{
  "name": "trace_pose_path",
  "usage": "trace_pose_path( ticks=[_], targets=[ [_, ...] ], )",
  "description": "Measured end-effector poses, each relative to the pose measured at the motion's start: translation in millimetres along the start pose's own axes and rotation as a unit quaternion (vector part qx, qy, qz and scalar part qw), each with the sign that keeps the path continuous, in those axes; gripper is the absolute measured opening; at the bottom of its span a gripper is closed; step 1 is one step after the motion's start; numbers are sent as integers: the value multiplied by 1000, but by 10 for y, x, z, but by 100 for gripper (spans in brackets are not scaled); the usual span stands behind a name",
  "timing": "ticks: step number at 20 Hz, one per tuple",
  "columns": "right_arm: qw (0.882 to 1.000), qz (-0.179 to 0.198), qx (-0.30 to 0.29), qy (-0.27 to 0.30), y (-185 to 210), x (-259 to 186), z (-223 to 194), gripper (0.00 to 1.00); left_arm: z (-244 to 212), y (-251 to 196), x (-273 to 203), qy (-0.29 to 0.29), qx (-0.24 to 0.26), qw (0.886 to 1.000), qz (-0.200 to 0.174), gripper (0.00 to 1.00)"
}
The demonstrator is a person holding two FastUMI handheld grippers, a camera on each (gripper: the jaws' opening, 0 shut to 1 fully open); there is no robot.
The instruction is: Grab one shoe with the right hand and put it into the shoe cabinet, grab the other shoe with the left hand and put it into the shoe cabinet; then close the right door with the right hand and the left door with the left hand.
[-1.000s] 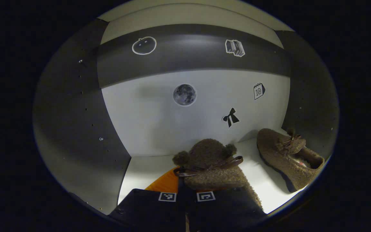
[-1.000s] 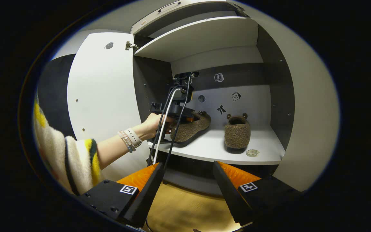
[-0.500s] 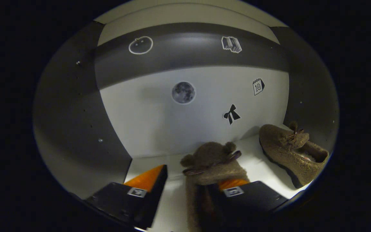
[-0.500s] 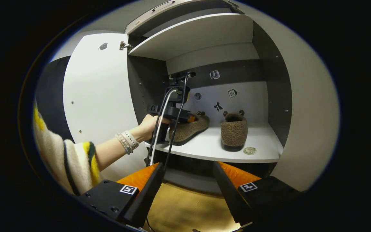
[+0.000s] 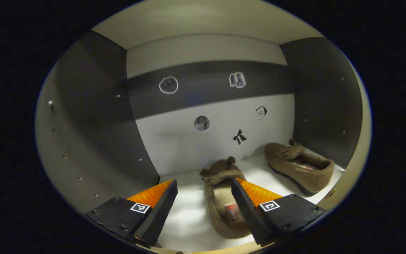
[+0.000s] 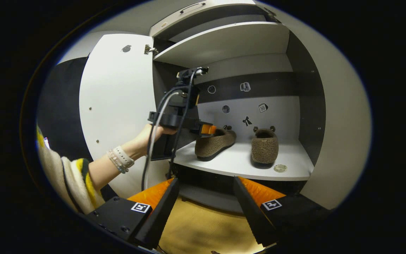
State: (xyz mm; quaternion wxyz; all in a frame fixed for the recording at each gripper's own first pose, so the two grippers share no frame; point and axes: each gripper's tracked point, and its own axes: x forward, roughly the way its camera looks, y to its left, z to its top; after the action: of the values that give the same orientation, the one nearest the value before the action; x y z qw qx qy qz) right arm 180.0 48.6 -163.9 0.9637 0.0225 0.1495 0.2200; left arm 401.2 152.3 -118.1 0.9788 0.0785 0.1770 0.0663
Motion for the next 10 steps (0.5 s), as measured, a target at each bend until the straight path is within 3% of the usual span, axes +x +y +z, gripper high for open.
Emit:
trace_pose_path(
  ticks=[6,10],
  targets=[
    [998,-50,-29,-27,86,-417,71,99,313,-272,-1493,-98,-31,994,-43,97],
    [994,-82,-36,-60,342,-906,273,99,217,-386,-2633,-122,-28,990,-67,100]
  ],
)
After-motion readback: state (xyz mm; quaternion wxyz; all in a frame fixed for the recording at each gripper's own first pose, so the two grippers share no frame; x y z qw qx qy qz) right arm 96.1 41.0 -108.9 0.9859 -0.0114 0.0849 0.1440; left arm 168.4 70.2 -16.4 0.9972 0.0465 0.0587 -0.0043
